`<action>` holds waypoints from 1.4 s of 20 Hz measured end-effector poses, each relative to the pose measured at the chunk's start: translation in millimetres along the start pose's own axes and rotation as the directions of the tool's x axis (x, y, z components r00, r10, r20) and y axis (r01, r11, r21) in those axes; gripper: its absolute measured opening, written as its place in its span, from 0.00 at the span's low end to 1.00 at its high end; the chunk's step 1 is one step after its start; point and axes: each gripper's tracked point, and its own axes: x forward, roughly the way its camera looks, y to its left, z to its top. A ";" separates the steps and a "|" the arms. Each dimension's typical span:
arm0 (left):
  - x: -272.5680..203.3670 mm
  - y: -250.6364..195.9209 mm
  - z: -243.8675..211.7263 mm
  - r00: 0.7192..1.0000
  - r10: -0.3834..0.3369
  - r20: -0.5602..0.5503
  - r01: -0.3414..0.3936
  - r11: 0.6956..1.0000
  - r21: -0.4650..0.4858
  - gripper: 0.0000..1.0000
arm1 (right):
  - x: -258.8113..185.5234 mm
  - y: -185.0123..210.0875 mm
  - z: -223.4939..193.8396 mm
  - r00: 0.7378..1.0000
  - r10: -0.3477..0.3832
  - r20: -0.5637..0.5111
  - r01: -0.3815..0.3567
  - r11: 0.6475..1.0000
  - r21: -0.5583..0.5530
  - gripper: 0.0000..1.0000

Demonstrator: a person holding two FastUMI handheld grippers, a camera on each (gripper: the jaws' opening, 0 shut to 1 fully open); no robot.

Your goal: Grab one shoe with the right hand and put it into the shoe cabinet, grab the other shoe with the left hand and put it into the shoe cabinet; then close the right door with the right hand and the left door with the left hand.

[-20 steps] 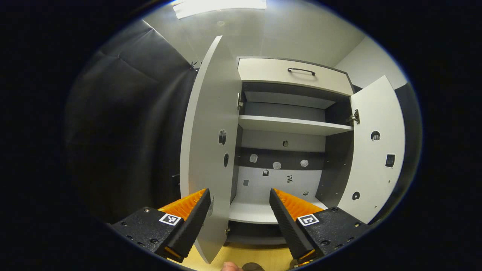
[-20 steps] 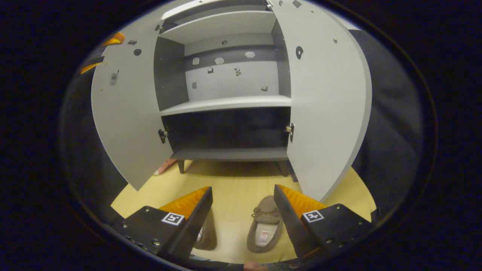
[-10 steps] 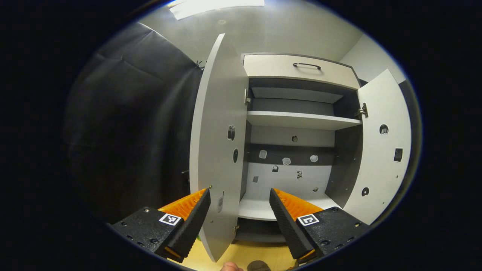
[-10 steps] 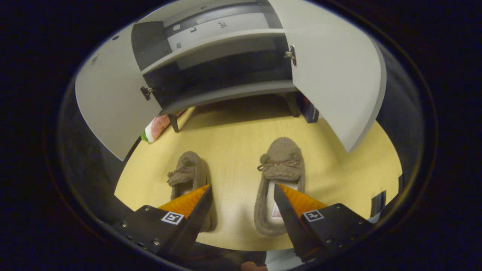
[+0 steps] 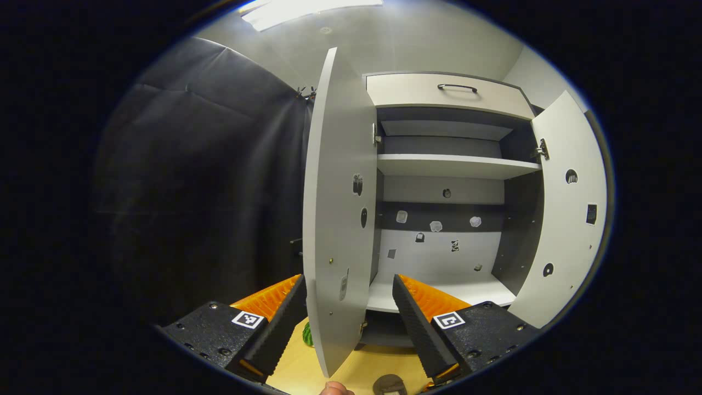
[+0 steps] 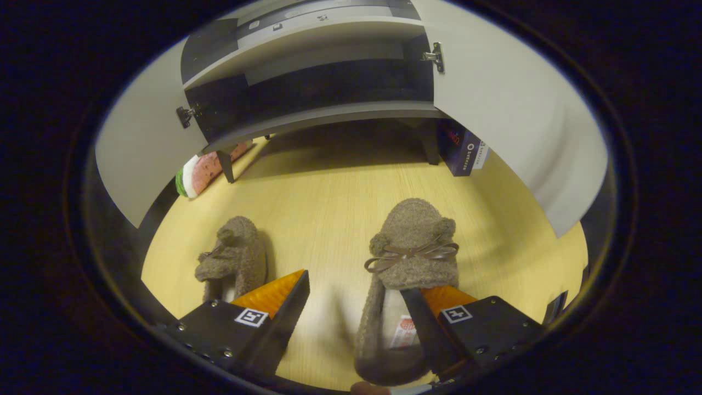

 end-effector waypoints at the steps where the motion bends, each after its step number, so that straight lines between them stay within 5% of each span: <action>1: -0.6 1.9 -0.4 1.000 0.008 -0.002 -0.008 1.000 0.001 0.96 | 5.7 -2.1 -0.6 1.000 -0.012 -0.006 0.012 1.000 -0.013 0.99; 4: -2.9 6.3 -3.5 1.000 0.028 -0.012 -0.028 1.000 -0.002 0.96 | 19.5 -12.8 -9.9 0.998 -0.068 -0.016 0.067 0.995 -0.077 0.96; 7: -3.5 8.5 -5.1 0.999 0.041 -0.015 -0.041 0.999 -0.001 0.93 | 29.2 -32.9 -6.1 0.989 -0.144 0.036 0.148 0.968 -0.205 0.64; 10: -4.7 8.8 -8.3 0.999 0.041 -0.023 -0.041 0.999 -0.009 0.96 | 19.2 -31.5 -9.1 0.985 -0.170 0.024 0.170 0.946 -0.276 0.21; 11: -4.4 8.4 -8.9 0.999 0.039 -0.026 -0.039 0.999 -0.013 0.96 | 26.6 -30.2 -8.2 0.982 -0.188 0.028 0.188 0.940 -0.284 0.22; 12: -4.5 8.2 -10.1 0.999 0.036 -0.028 -0.037 0.999 -0.017 0.93 | 20.3 -28.6 -8.3 0.981 -0.192 0.024 0.190 0.934 -0.302 0.05; 22: -2.3 12.6 -11.1 0.999 0.030 -0.024 -0.031 0.999 -0.031 0.93 | -20.4 -21.1 65.5 0.973 -0.145 0.177 0.190 0.943 -0.274 0.05; 28: 0.2 14.3 -10.5 0.999 0.027 -0.019 -0.028 0.998 -0.050 0.96 | -79.1 3.7 173.3 0.922 -0.079 0.378 0.167 0.964 -0.207 0.05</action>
